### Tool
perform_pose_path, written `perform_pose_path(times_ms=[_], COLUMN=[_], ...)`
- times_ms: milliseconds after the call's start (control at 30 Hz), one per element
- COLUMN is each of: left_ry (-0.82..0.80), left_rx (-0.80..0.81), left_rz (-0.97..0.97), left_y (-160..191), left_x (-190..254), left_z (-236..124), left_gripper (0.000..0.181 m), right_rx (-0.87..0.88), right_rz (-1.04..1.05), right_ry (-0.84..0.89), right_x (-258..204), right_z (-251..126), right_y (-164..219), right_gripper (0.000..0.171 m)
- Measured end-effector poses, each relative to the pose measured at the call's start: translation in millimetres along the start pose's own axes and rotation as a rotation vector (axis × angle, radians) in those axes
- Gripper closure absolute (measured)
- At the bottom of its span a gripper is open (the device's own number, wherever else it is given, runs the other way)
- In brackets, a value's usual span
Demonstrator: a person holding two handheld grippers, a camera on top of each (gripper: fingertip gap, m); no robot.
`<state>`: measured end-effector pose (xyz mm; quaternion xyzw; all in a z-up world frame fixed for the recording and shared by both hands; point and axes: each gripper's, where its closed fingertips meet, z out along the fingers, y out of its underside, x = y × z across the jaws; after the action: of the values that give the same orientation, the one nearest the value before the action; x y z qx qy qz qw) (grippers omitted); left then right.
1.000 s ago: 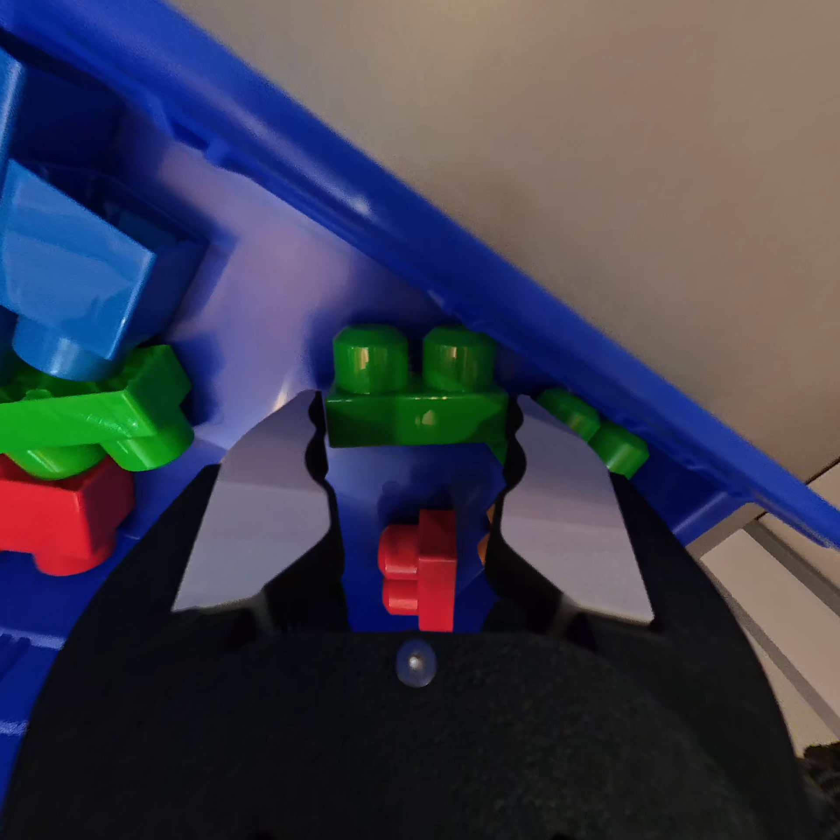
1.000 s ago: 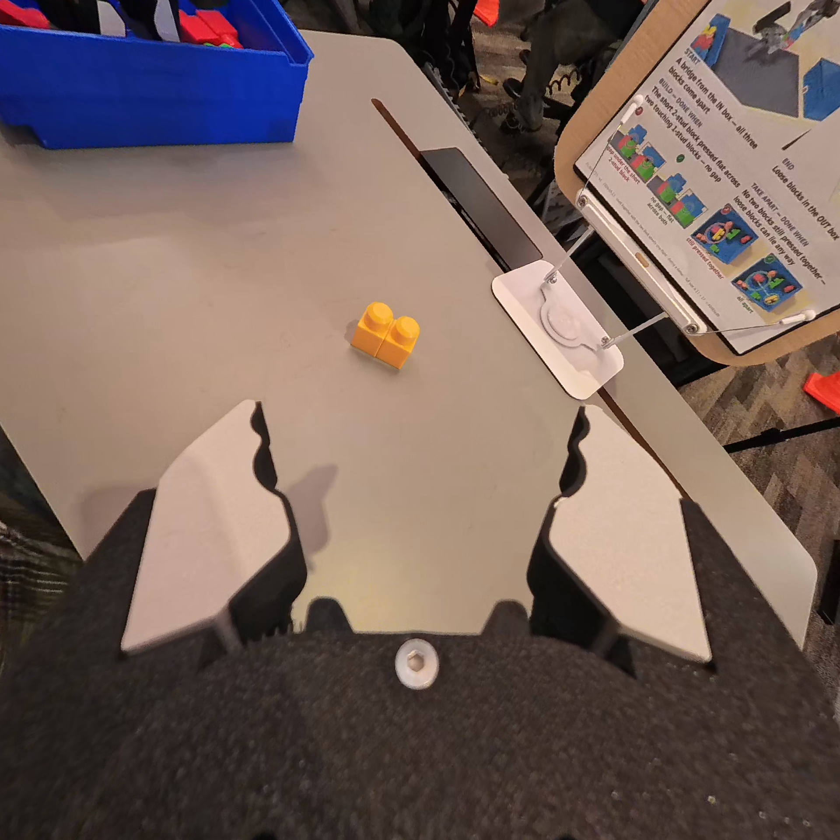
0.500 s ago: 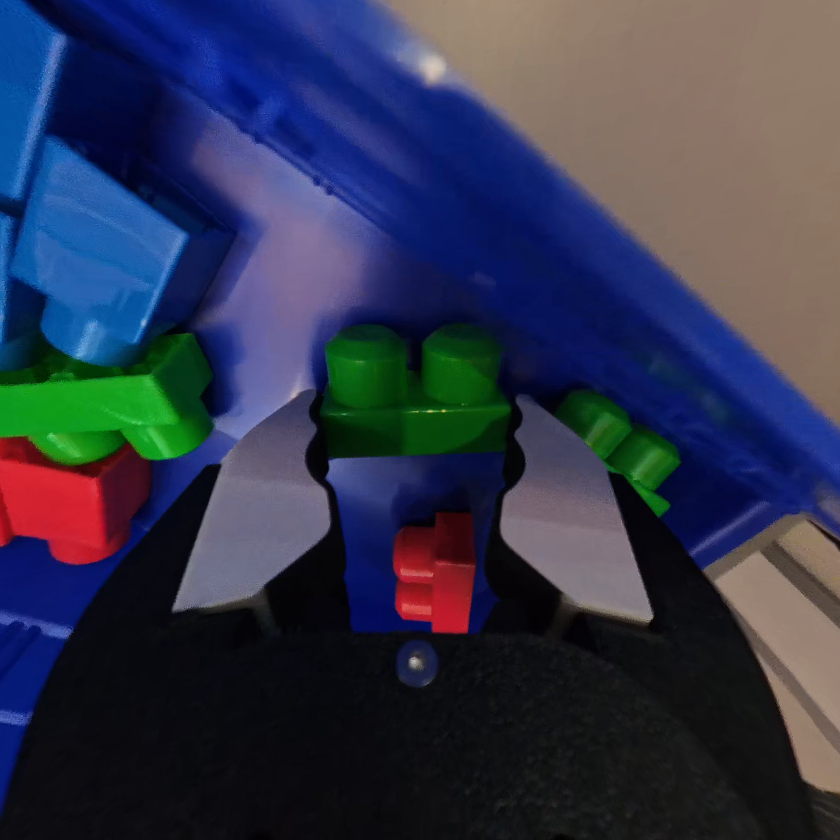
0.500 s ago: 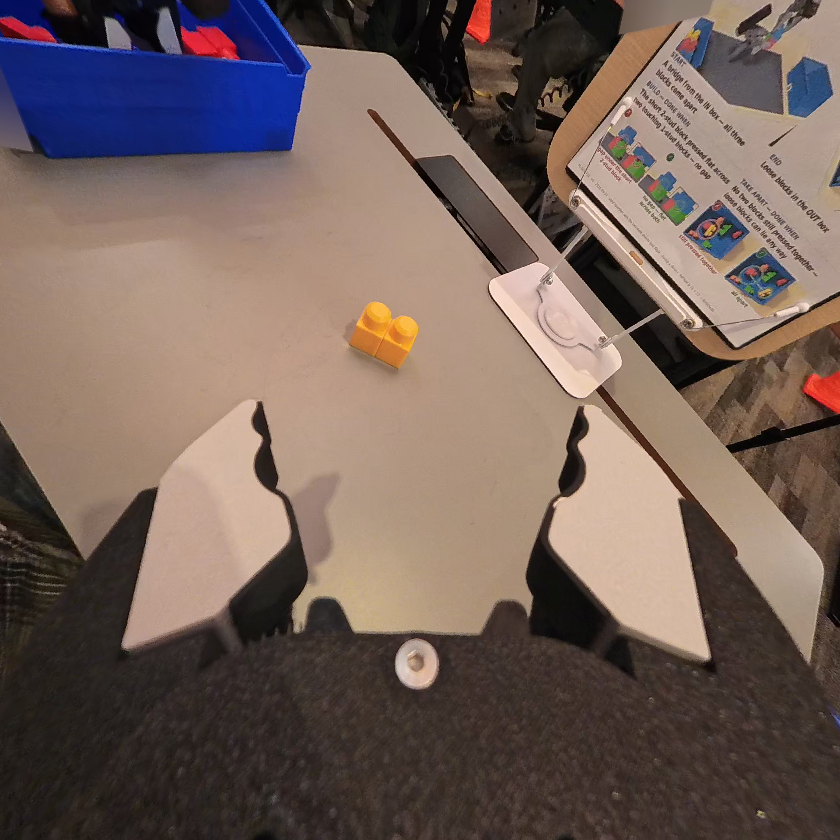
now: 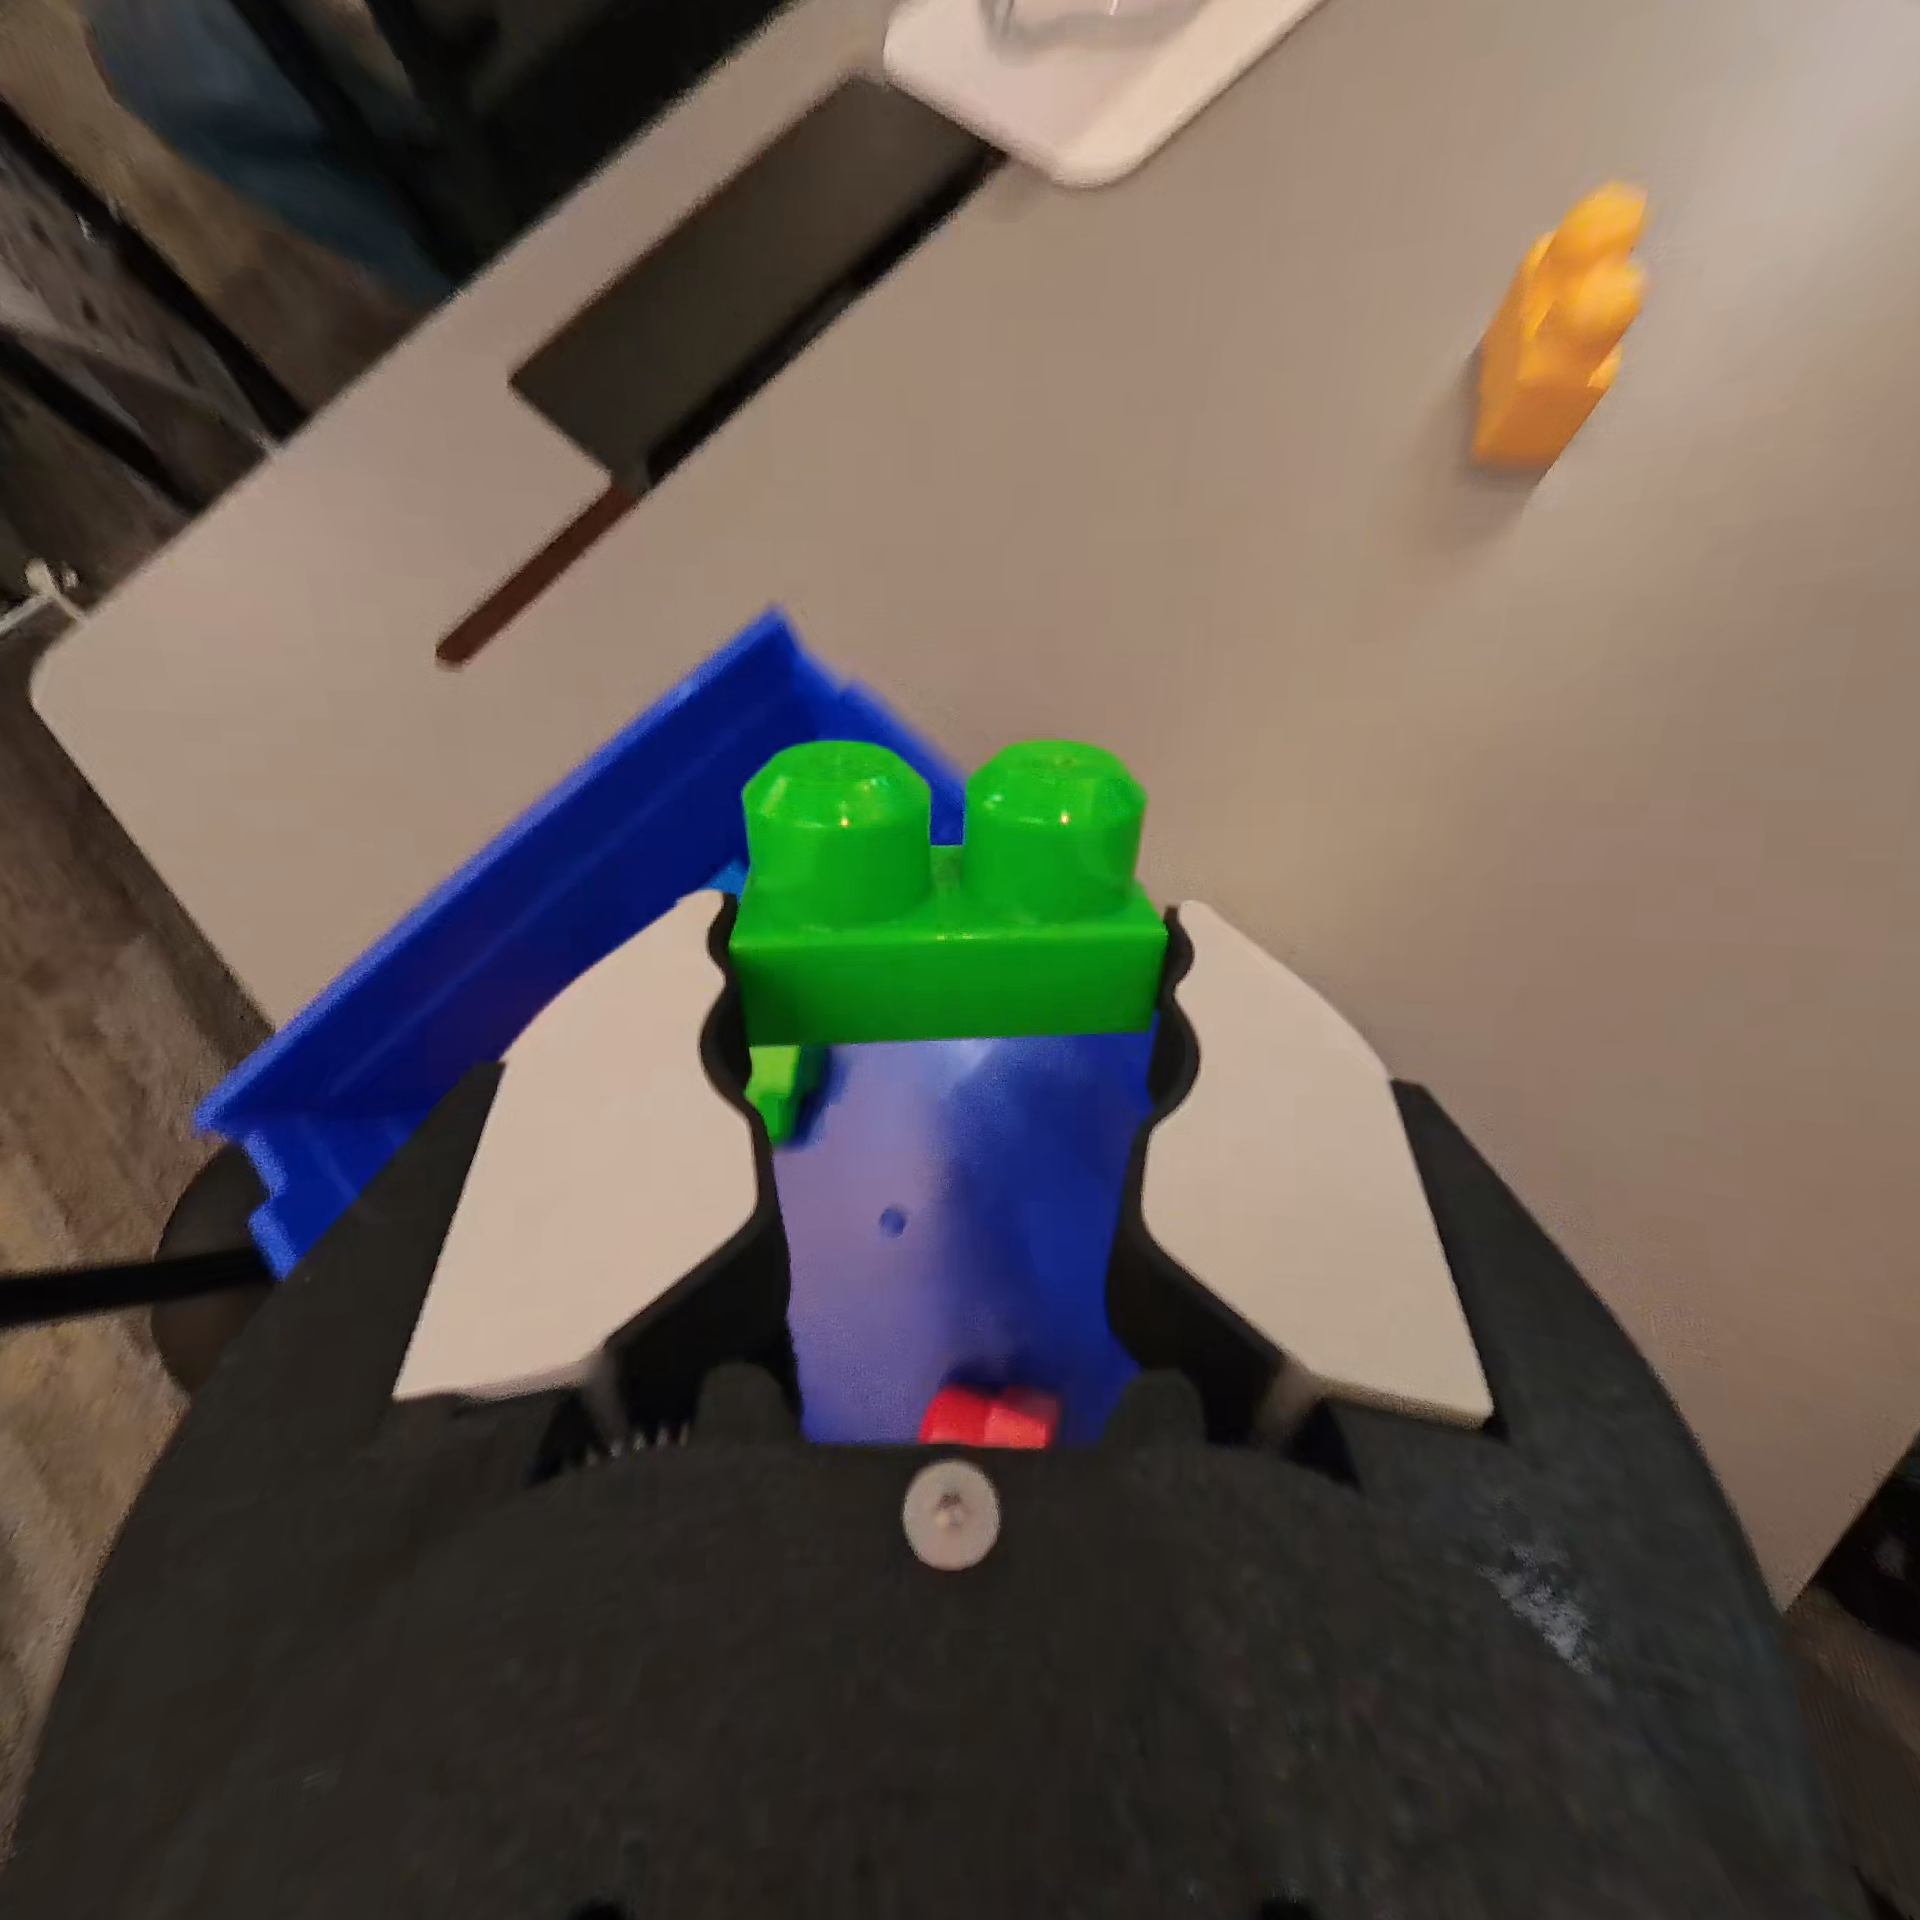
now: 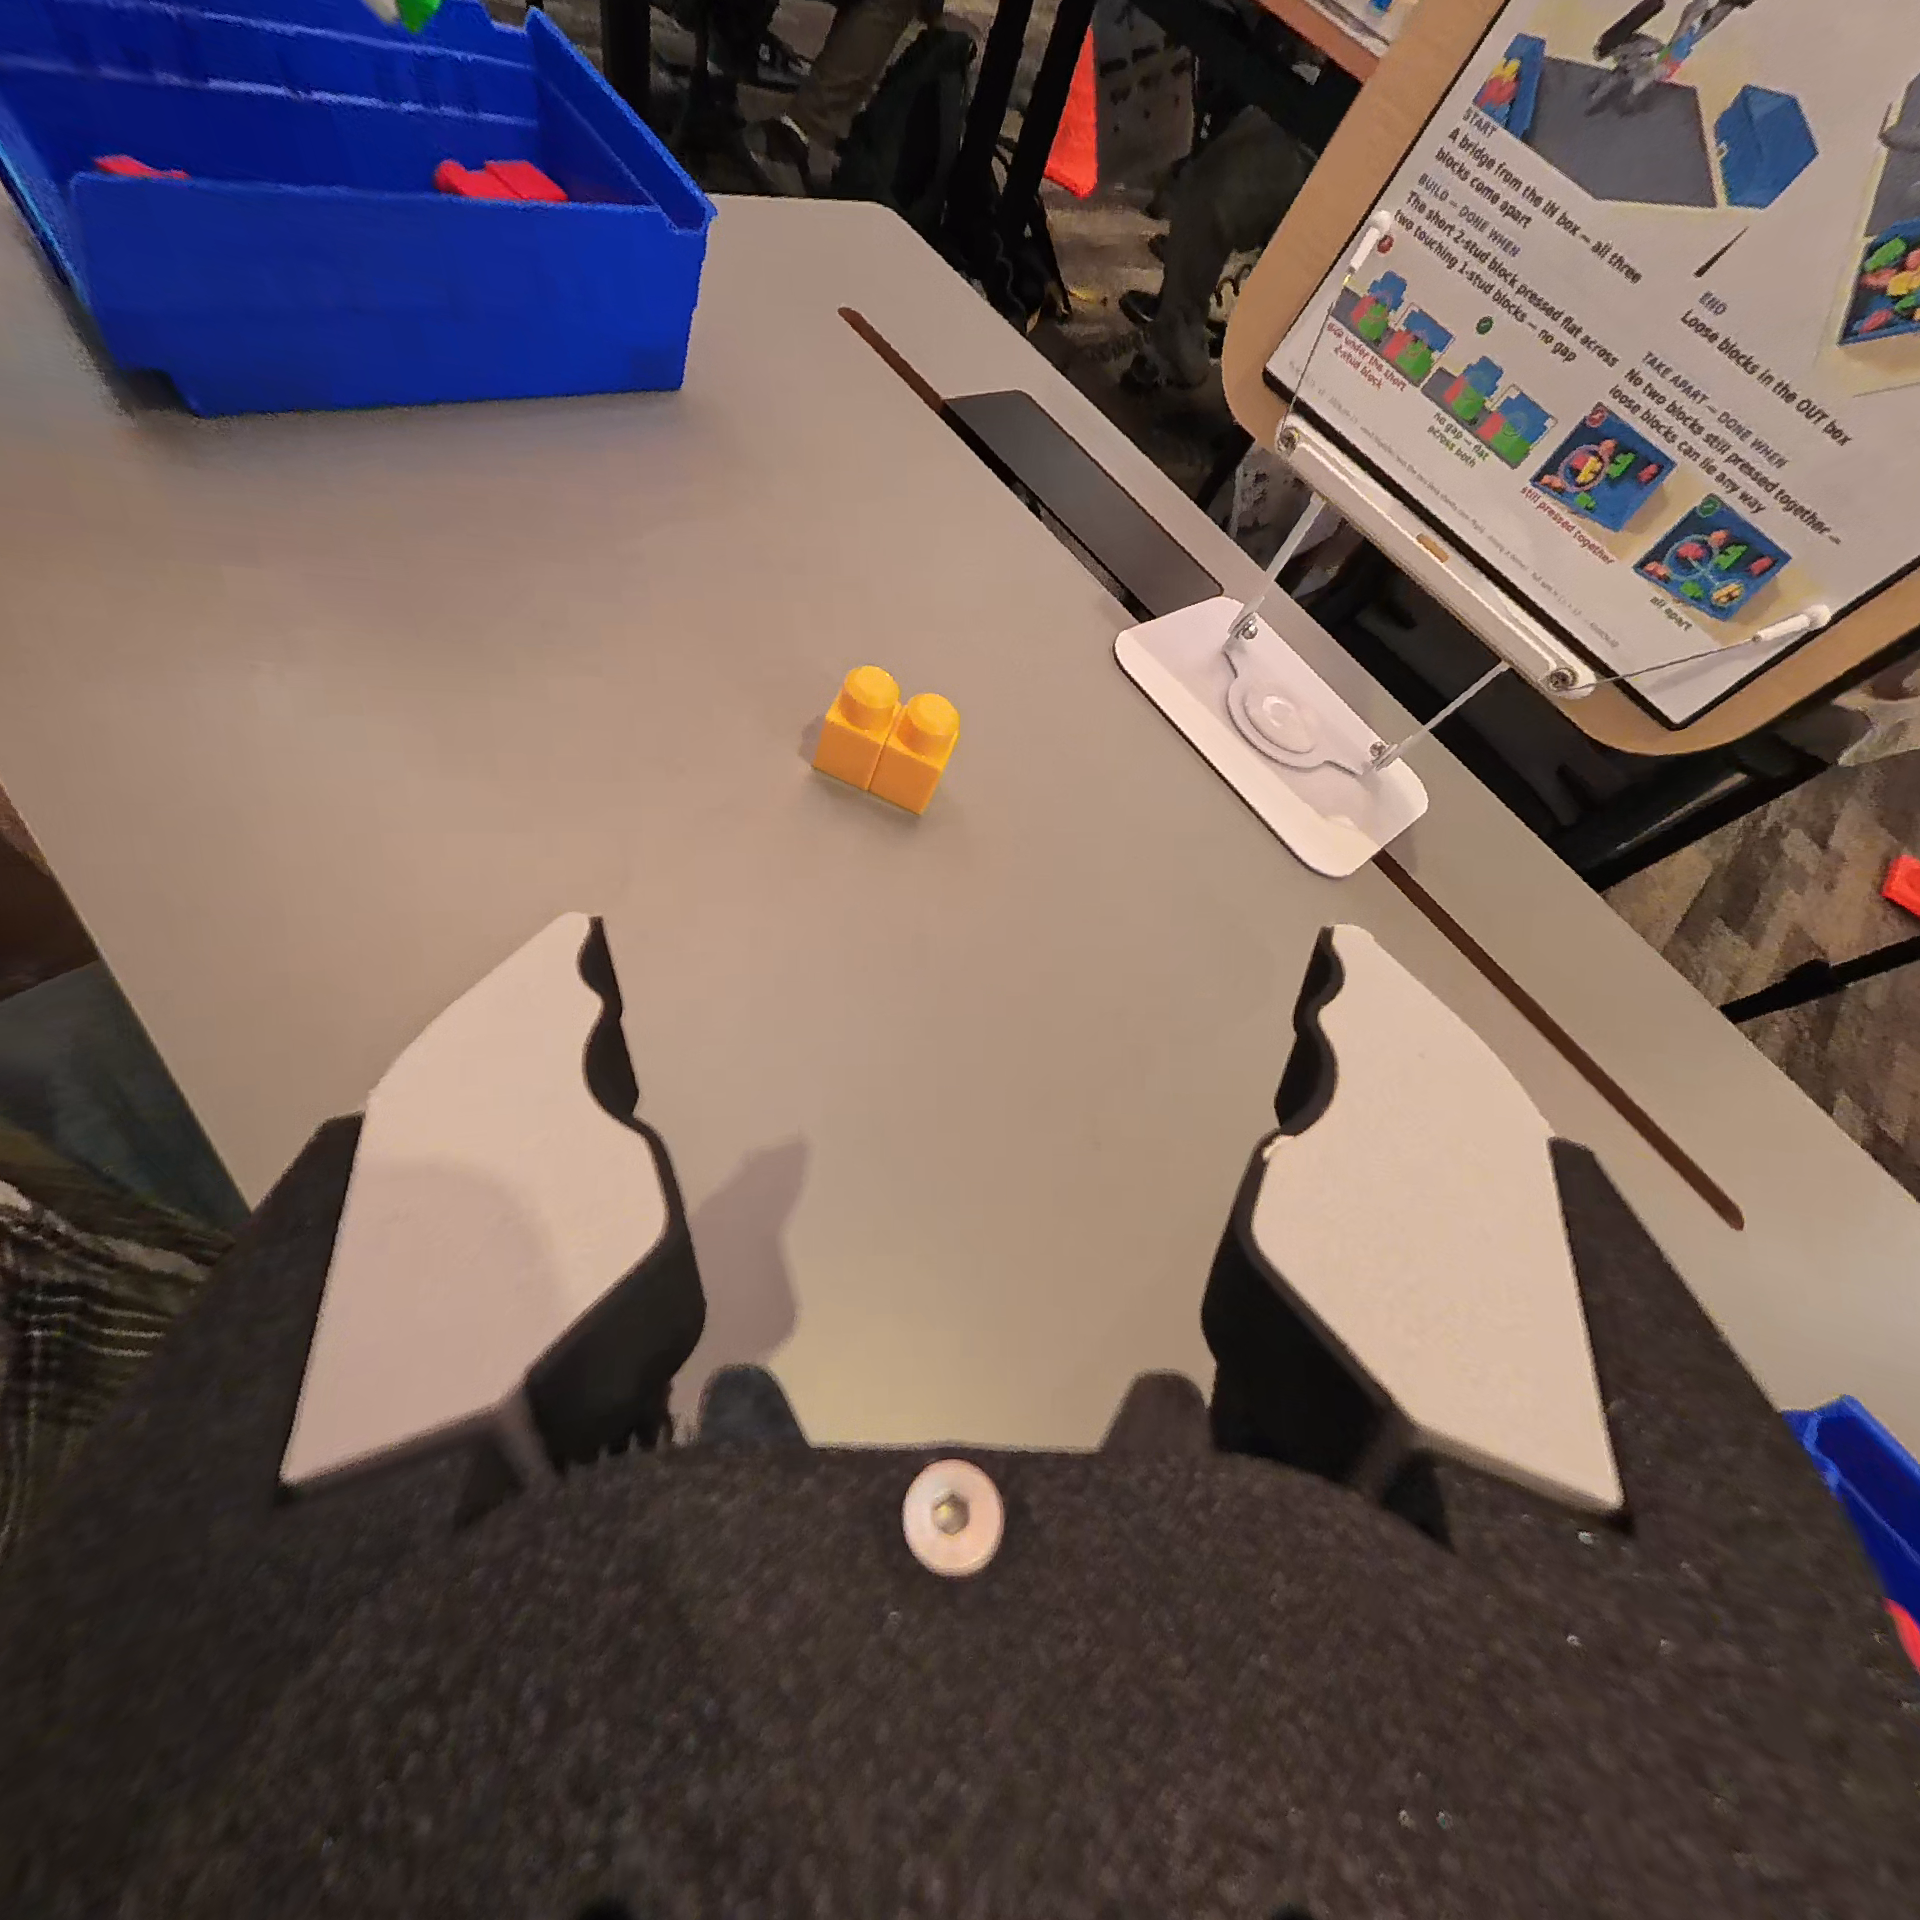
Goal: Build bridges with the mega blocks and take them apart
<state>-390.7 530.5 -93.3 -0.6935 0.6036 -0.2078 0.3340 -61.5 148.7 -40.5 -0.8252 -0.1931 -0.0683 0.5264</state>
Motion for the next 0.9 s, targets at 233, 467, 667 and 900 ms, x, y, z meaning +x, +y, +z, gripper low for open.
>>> perform_pose_path(times_ms=[233, 467, 667, 900], left_ry=[0.023, 0.084, 0.059, -0.016], left_rx=[0.179, 0.279, 0.380, 0.479], left_rz=[0.101, 0.131, 0.098, -0.064], left_y=[-94, -139, -159, -172], left_x=[75, 139, 165, 190], left_z=[30, 86, 119, 142], left_gripper=[0.106, 0.106, 0.106, 0.106], right_rx=[0.035, 0.044, 0.036, 0.053], right_rz=[0.027, 0.063, 0.082, 0.127], right_ry=[-0.007, -0.016, -0.005, -0.014], right_x=[0, 3, 11, 16], right_z=[-17, -30, -37, -31], right_y=[14, 31, 40, 47], right_gripper=[0.050, 0.051, 0.051, 0.052])
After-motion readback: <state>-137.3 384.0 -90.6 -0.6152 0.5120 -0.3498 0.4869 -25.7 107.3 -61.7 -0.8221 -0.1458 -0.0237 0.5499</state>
